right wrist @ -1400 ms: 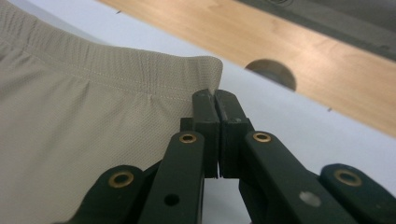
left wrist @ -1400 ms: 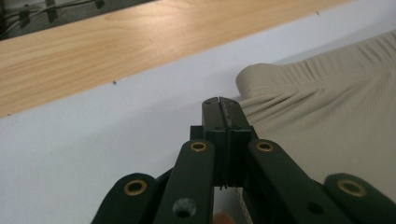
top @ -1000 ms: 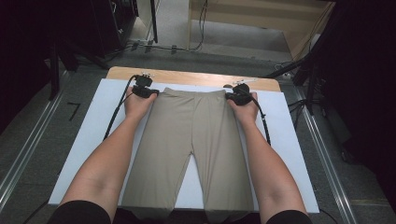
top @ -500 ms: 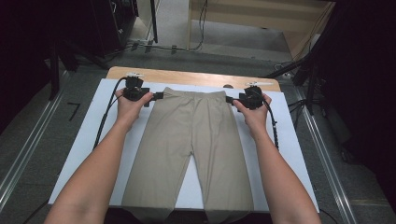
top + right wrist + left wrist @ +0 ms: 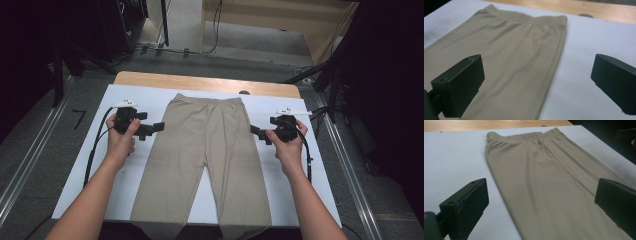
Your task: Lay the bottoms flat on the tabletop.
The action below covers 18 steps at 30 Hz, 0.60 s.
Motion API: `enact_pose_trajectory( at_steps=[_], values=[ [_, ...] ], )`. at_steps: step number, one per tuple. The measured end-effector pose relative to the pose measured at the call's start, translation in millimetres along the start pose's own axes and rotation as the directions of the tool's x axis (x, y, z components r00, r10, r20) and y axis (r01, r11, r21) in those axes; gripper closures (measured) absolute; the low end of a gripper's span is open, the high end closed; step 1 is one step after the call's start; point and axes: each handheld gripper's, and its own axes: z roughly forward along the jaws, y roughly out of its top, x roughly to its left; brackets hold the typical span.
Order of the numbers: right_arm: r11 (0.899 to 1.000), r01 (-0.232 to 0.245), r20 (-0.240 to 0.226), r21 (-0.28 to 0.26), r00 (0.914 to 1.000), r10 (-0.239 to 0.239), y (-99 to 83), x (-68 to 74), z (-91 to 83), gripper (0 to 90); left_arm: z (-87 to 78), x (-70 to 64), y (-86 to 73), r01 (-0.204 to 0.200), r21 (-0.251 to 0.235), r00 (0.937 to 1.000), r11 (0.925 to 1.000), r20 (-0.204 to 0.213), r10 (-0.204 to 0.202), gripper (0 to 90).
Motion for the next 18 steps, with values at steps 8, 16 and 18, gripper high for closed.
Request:
enact_pose_trajectory(
  at_steps=[8, 16, 18],
  values=[
    [0.997, 0.074, 0.017, 0.010, 0.9971, -0.074, -48.9, 35.2, -42.2, 5.2, -38.5, -35.3, -42.7, -0.036, -0.023, 0.9987, 0.9991, 0.035, 0.037, 0.0],
    [0.995, 0.080, 0.045, 0.061, 0.9956, -0.083, -106.5, 61.8, -85.0, 39.1, -76.6, -70.7, -89.3, -0.082, -0.026, 0.9948, 0.9963, 0.059, 0.083, 0.0],
    [0.993, 0.088, 0.039, 0.074, 0.9951, -0.091, -122.3, 67.5, -94.9, 43.6, -85.6, -76.9, -100.7, -0.087, -0.028, 0.9945, 0.9958, 0.056, 0.088, 0.0]
  ],
)
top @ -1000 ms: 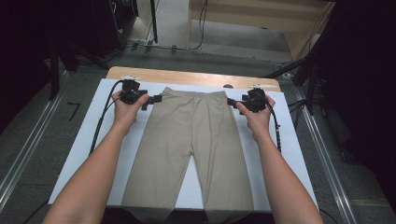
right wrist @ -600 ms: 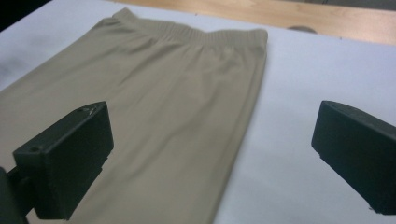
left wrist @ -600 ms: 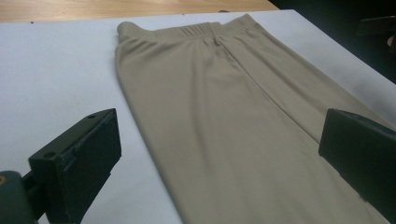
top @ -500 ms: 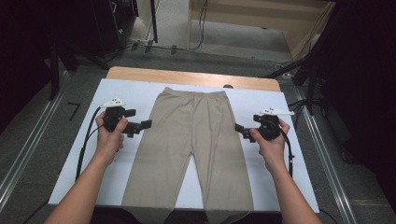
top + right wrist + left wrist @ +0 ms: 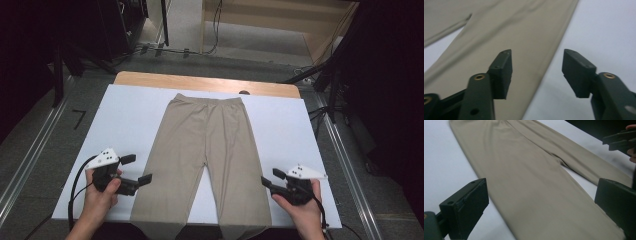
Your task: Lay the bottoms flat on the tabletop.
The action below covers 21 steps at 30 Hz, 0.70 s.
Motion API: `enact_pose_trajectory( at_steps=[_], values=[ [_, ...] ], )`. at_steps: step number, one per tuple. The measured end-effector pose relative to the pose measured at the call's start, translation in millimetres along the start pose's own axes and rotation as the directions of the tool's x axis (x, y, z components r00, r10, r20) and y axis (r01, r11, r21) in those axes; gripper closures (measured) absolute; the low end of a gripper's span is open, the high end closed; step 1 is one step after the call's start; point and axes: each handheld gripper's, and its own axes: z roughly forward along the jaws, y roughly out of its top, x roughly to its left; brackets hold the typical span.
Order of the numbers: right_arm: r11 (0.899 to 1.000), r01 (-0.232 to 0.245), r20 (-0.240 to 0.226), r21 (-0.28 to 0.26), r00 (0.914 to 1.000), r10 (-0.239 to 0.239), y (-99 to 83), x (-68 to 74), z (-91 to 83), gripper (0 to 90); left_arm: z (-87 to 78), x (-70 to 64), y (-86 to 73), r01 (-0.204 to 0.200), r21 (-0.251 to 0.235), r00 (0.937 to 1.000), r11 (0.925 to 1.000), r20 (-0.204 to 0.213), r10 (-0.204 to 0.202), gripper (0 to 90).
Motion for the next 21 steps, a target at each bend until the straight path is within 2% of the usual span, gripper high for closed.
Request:
enact_pose_trajectory(
  at_steps=[3, 5, 8, 10, 12, 15, 16, 19, 21],
  values=[
    [1.000, -0.012, -0.014, 0.009, 0.9998, 0.012, -22.7, 9.6, -10.2, 50.6, -12.4, -8.2, -13.5, -0.006, -0.011, 0.9999, 0.9999, -0.011, 0.006, 0.0],
    [0.999, -0.003, -0.028, 0.036, 0.9996, 0.004, -35.0, 17.6, -11.9, 52.5, -19.9, -10.9, -21.8, 0.000, -0.019, 0.9997, 0.9998, -0.025, -0.001, 0.0],
    [0.997, 0.007, 0.009, 0.083, 0.9999, -0.008, -48.6, 30.4, -11.6, 54.9, -27.9, -14.4, -33.7, 0.018, -0.023, 0.9993, 0.9996, -0.034, -0.018, 0.0],
    [0.997, 0.016, 0.025, 0.076, 0.9995, -0.018, -54.8, 36.9, -13.4, 57.4, -33.1, -17.0, -39.9, 0.029, -0.025, 0.9990, 0.9993, -0.032, -0.030, 0.0],
    [0.996, 0.052, 0.063, 0.075, 0.9964, -0.056, -57.8, 42.6, -14.1, 64.8, -37.8, -17.6, -43.4, 0.022, -0.015, 0.9987, 0.9996, -0.046, -0.023, 0.0],
    [0.996, 0.036, 0.046, 0.076, 0.9982, -0.039, -57.2, 40.4, -14.0, 85.6, -45.3, -13.7, -42.9, 0.044, -0.042, 0.9973, 0.9981, -0.057, -0.047, 0.0],
    [0.997, 0.029, 0.021, 0.076, 0.9993, -0.030, -57.0, 38.5, -13.8, 88.3, -47.0, -13.0, -42.2, 0.053, -0.056, 0.9966, 0.9970, -0.060, -0.057, 0.0],
    [0.997, 0.003, -0.012, 0.078, 0.9999, -0.002, -56.6, 33.4, -14.9, 88.8, -49.3, -12.5, -41.6, 0.054, -0.065, 0.9968, 0.9964, -0.056, -0.058, 0.0],
    [0.997, -0.018, -0.011, 0.079, 0.9998, 0.019, -57.6, 26.0, -19.2, 88.8, -48.8, -11.8, -42.0, 0.055, -0.059, 0.9968, 0.9967, -0.055, -0.058, 0.0]
  ],
)
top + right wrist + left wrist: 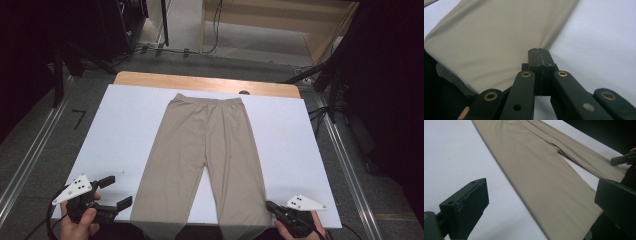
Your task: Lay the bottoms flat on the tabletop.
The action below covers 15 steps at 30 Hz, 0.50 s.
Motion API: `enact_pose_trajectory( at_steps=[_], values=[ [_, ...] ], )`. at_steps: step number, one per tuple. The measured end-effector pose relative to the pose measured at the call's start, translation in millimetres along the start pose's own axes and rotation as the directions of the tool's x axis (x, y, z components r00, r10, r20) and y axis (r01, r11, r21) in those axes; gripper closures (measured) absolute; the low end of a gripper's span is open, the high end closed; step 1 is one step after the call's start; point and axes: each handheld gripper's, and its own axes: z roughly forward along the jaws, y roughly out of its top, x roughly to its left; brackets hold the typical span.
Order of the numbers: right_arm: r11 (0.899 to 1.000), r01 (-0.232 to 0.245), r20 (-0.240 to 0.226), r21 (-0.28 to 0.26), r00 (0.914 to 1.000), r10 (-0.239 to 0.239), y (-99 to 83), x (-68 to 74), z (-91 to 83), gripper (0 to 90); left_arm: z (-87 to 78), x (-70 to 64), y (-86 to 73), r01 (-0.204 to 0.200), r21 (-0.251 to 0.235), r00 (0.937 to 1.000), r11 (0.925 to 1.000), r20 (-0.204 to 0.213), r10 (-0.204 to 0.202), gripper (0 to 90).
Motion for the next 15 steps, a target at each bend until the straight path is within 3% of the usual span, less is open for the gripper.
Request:
enact_pose_trajectory(
  at_steps=[5, 8, 12, 15],
  values=[
    [1.000, -0.005, 0.010, -0.016, 0.9999, 0.005, -5.2, -8.9, -3.4, 88.4, 0.4, 4.3, -1.7, 0.009, 0.009, 0.9999, 0.9999, -0.005, -0.009, 0.0],
    [0.999, 0.011, 0.003, -0.038, 0.9999, -0.011, -5.1, -8.9, -4.3, 65.1, -0.8, 5.8, -2.1, 0.010, 0.007, 0.9999, 0.9999, -0.006, -0.010, 0.0],
    [0.997, 0.004, -0.016, -0.071, 0.9999, -0.005, -4.8, -12.3, -13.4, 61.8, -1.5, 6.5, -2.2, 0.013, 0.006, 0.9999, 0.9999, -0.004, -0.013, 0.0],
    [0.998, 0.016, -0.046, -0.061, 0.9988, -0.019, -11.3, -9.6, -15.9, 61.0, -0.4, 6.1, -2.7, 0.013, 0.007, 0.9999, 0.9999, -0.003, -0.013, 0.0]
  ],
)
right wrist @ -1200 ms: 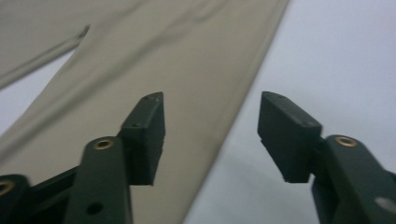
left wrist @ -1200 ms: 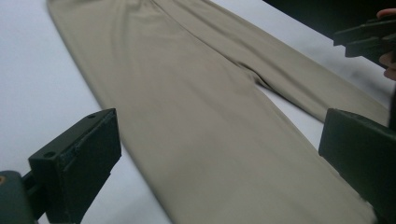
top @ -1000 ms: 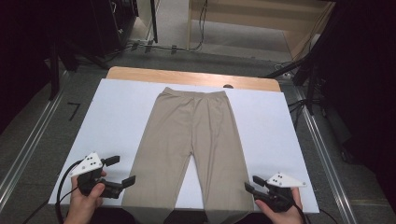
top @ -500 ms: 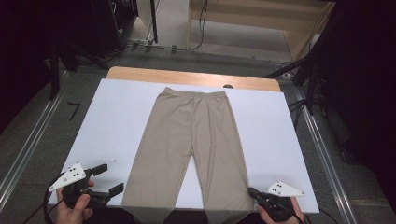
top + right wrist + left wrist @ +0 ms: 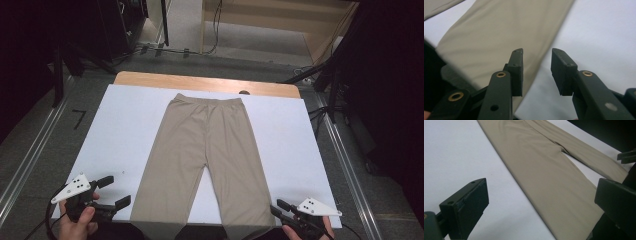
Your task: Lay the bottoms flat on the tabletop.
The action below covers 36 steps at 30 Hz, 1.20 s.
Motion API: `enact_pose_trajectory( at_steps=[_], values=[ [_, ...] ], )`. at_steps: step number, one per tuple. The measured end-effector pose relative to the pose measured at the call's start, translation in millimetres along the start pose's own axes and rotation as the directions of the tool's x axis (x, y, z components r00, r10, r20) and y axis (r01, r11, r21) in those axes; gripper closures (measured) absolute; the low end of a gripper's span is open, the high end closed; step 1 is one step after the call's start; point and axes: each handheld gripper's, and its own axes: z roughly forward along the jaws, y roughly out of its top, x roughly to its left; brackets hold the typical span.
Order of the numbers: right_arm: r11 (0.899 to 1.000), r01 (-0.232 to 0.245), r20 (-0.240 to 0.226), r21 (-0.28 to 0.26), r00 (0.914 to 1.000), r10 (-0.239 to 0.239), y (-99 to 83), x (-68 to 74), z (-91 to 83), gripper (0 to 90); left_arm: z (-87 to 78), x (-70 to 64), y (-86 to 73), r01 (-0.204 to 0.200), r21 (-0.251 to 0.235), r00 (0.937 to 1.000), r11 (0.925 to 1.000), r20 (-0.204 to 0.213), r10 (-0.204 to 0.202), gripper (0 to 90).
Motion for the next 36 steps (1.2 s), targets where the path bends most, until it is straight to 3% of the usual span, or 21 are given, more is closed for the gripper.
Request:
enact_pose_trajectory(
  at_steps=[4, 8, 13, 15, 18, 21, 25, 32, 36],
  values=[
    [0.998, 0.059, 0.024, 0.028, 0.9979, -0.059, -10.7, 12.2, 0.6, 58.2, 0.5, -1.0, 0.3, -0.004, 0.001, 1.0000, 1.0000, 0.001, 0.004, 0.0],
    [0.994, 0.093, 0.091, 0.052, 0.9910, -0.098, -13.5, 13.1, -5.1, 65.1, 0.2, -0.8, 0.2, -0.004, 0.002, 1.0000, 1.0000, 0.001, 0.004, 0.0],
    [0.997, 0.068, 0.069, 0.042, 0.9950, -0.071, -13.7, 4.2, -7.9, 68.6, 0.2, -0.4, 0.1, -0.004, 0.001, 1.0000, 1.0000, 0.004, 0.004, 0.0],
    [0.999, 0.046, 0.075, 0.028, 0.9960, -0.048, -11.7, 0.0, -10.3, 62.5, 0.5, -0.4, 0.6, -0.003, -0.003, 1.0000, 1.0000, 0.006, 0.003, 0.0],
    [0.999, 0.011, 0.041, -0.046, 0.9991, -0.009, -3.5, -10.5, -17.9, 51.4, 1.6, -0.2, 2.1, -0.009, -0.009, 0.9999, 0.9999, 0.008, 0.009, 0.0],
    [0.995, 0.006, 0.060, -0.098, 0.9982, 0.000, 9.3, -18.4, -23.4, 34.4, 2.7, 0.7, 3.9, -0.012, -0.017, 0.9999, 0.9998, 0.007, 0.012, 0.0],
    [0.989, 0.004, 0.095, -0.151, 0.9954, 0.010, 26.1, -27.7, -29.0, 19.7, 3.4, 1.1, 5.2, -0.015, -0.023, 0.9998, 0.9996, 0.010, 0.015, 0.0],
    [0.978, 0.010, 0.104, -0.209, 0.9945, 0.012, 44.1, -45.3, -33.9, 11.3, 6.8, 8.3, 14.8, -0.039, -0.044, 0.9992, 0.9983, -0.011, 0.039, 0.0],
    [0.971, 0.002, 0.101, -0.238, 0.9946, 0.023, 49.9, -59.1, -33.0, 1.2, 8.0, 16.6, 20.3, -0.043, -0.068, 0.9989, 0.9968, -0.020, 0.042, 0.0]
  ],
)
